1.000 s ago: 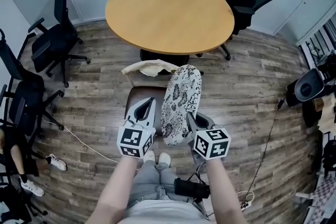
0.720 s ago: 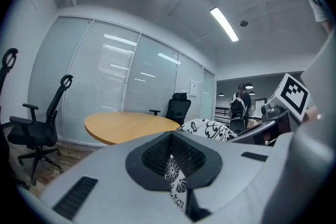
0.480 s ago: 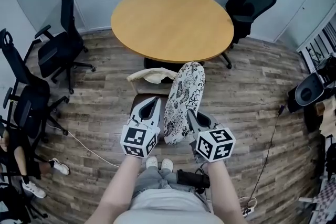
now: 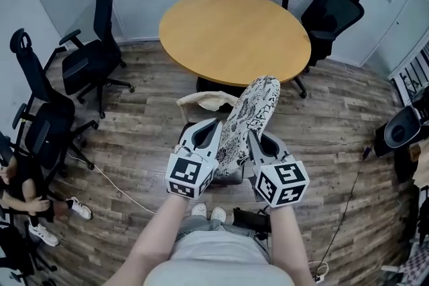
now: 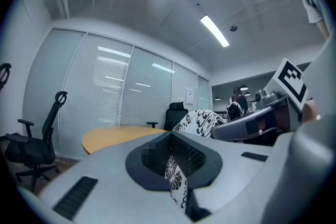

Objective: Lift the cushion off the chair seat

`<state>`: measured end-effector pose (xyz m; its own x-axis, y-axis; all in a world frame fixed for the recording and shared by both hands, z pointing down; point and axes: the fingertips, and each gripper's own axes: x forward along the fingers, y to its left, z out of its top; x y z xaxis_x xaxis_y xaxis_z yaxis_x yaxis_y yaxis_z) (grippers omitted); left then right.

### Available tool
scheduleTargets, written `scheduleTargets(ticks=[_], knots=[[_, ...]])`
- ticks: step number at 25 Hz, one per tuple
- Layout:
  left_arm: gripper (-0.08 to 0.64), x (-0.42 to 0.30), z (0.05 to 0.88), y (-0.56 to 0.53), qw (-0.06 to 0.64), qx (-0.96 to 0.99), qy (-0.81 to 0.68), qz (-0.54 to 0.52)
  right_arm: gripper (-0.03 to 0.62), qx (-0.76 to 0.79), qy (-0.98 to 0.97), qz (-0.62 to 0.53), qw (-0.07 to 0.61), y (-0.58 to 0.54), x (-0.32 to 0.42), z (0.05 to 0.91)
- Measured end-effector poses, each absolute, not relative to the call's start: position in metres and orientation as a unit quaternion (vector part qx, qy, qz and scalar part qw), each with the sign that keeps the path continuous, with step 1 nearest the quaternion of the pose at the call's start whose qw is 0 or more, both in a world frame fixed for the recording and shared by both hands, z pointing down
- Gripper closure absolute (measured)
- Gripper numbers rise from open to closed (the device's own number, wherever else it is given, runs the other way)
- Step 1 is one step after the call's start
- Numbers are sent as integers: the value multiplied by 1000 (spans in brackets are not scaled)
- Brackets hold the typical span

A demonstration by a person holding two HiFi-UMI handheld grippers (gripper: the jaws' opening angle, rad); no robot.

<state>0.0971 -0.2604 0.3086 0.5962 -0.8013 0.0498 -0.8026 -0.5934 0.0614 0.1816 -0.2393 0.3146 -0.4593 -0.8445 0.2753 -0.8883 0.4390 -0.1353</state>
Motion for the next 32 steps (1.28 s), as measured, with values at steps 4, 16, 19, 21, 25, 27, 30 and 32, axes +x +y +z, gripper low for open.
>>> scheduleTargets(ticks=[4, 16, 19, 21, 25, 27, 30, 32], knots=[[568, 95, 295, -262, 17, 892, -451, 4, 555, 516, -846, 110, 75, -244, 173, 305], [568, 90, 281, -275, 3, 888, -460, -10, 555, 513, -854, 72, 49, -258, 162, 283], [568, 91, 277, -277, -4, 888, -460, -12, 557, 509, -857, 64, 50, -260, 159, 280], [568, 90, 274, -278, -7, 888, -460, -16, 557, 508, -858, 61, 49, -260, 157, 279], [568, 90, 268, -277, -15, 888, -459, -24, 557, 508, -859, 46, 38, -258, 156, 274], [568, 92, 267, -277, -18, 888, -458, -24, 557, 508, -860, 38, 32, -257, 157, 270], [568, 93, 265, -275, -19, 888, -459, -24, 557, 509, -860, 31, 29, -255, 158, 266], [568, 93, 262, -273, -22, 888, -458, -26, 557, 509, -860, 29, 28, -254, 159, 264]])
